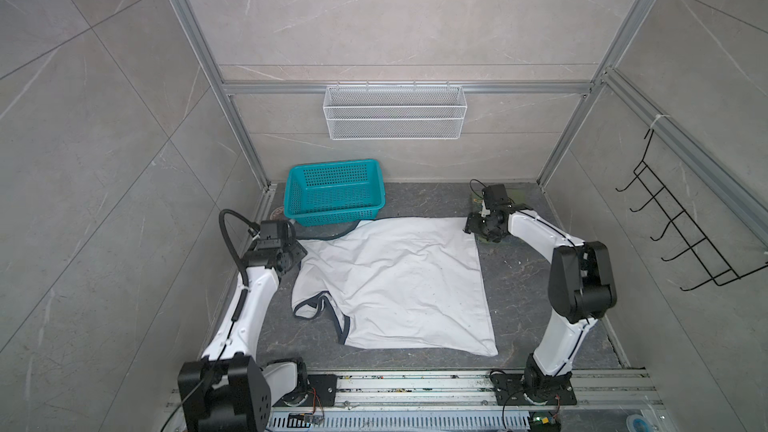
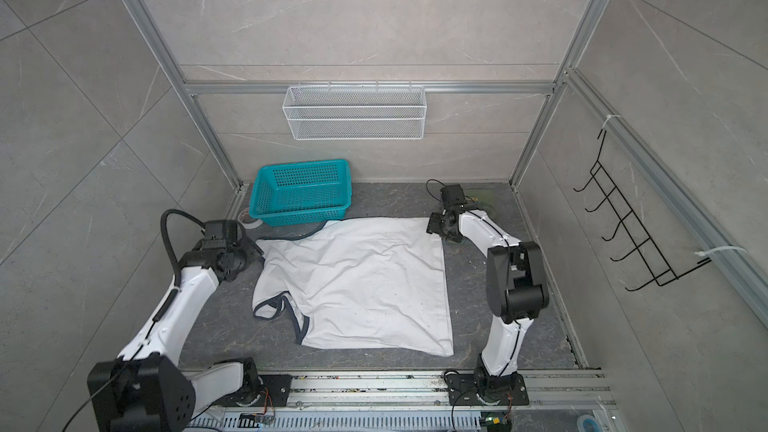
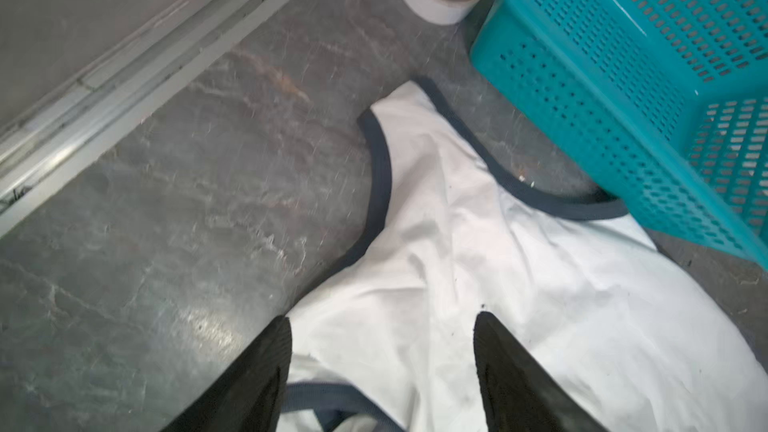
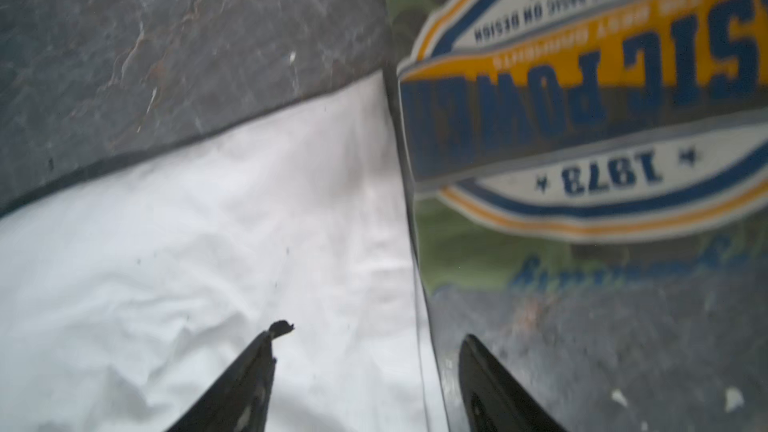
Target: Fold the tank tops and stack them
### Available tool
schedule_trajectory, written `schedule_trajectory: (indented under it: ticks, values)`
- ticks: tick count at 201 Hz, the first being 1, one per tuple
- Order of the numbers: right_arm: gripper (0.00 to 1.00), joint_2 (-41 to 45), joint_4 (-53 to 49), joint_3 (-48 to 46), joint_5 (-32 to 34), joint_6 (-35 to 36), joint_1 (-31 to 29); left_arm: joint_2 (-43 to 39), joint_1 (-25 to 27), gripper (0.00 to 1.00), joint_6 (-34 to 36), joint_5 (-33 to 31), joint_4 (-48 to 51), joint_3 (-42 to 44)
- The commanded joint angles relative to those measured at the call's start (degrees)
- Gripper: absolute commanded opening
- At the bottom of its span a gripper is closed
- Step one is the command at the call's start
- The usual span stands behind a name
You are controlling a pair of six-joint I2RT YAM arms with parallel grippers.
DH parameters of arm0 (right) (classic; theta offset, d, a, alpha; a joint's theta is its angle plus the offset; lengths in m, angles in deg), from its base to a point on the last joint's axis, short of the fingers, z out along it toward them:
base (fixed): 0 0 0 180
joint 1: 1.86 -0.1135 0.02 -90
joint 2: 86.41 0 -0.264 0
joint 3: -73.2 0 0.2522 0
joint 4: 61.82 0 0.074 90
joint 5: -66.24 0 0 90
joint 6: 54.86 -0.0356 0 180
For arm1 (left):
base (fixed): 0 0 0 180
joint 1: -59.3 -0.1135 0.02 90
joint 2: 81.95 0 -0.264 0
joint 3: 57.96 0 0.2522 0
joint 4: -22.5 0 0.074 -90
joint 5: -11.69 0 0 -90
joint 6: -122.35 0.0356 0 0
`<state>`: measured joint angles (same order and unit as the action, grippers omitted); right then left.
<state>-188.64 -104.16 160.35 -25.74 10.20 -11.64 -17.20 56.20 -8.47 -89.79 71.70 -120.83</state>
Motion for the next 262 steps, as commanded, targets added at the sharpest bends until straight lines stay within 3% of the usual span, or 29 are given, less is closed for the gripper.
schedule_trajectory:
  ticks: [1, 36, 70, 138, 182, 234, 262]
  values:
    - [0.71, 9.68, 4.39, -10.76, -2.64, -4.63, -1.60, -2.05, -0.28, 0.72, -6.43, -5.59, 4.84, 6.66]
    - [0.70, 22.23, 6.18, -24.67, -6.07, -7.32, -2.49, -3.61, -0.48, 0.69, -10.06, -4.88, 4.23, 13.71]
    - [0.70, 31.23, 5.13, -32.88, -7.63, -6.33, -2.52, -0.56, -0.56, 0.55, -9.74, -3.63, 1.43, 15.94]
    - [0.70, 34.55, 5.59, -39.54, -6.00, -5.10, -2.48, 5.30, -0.53, 0.54, -9.17, 0.09, -2.92, 15.59]
    - [0.70, 33.54, 5.20, -40.24, -5.41, -6.16, -2.51, 10.67, -0.51, 0.44, -7.98, 2.04, -3.29, 13.77]
    - [0.69, 31.05, 1.93, -40.77, -4.37, -8.73, -2.49, 12.11, -0.58, 0.15, -7.18, 2.42, -5.03, 12.98]
    - [0.67, 31.40, 0.84, -41.87, -4.84, -9.18, -2.58, 8.75, -0.52, 0.00, -5.95, -1.59, -2.50, 11.72]
